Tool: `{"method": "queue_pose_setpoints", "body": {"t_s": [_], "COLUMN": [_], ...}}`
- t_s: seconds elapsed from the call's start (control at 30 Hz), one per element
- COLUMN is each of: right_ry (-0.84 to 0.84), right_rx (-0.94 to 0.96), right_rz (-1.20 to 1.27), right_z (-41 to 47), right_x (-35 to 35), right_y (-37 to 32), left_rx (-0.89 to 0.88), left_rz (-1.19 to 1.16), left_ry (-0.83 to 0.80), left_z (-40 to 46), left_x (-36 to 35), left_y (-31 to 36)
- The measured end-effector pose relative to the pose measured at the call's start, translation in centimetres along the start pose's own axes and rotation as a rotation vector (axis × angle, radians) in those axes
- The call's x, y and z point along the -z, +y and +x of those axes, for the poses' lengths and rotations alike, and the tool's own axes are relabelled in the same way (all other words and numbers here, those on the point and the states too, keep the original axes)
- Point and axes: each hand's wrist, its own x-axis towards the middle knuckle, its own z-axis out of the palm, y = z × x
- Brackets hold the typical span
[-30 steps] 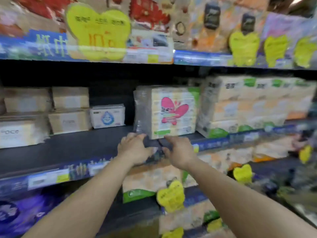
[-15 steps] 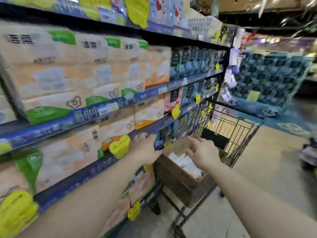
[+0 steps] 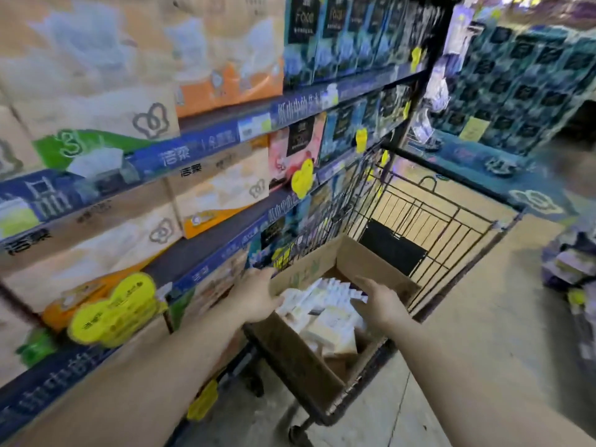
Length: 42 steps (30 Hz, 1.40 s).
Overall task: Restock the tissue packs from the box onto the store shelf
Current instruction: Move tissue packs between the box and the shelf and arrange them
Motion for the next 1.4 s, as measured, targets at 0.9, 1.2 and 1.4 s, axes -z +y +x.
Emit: {"method": "queue_pose_setpoints", "body": {"t_s": [0.9,1.2,1.4], "right_ry": [-0.92,-0.992,-1.176], "right_rx": [0.219,0.118,-0.211], "right_rz": [-0.233,-0.021,0.37], "right_z": [29.4,30.2,29.0], "right_x": [-18.3,-18.9,-15.5], "right_y": [15.9,16.6,16.9], "left_rx": [0.823,1.266,1.312], "left_rz": [-0.586,-1.34,-1.398], "left_ry": [-0.228,0.19,0.499], "left_z": [18.0,19.1,17.5], "left_x": [-30.6,-30.2,-27.6], "left_y": [10.1,11.5,11.9]}}
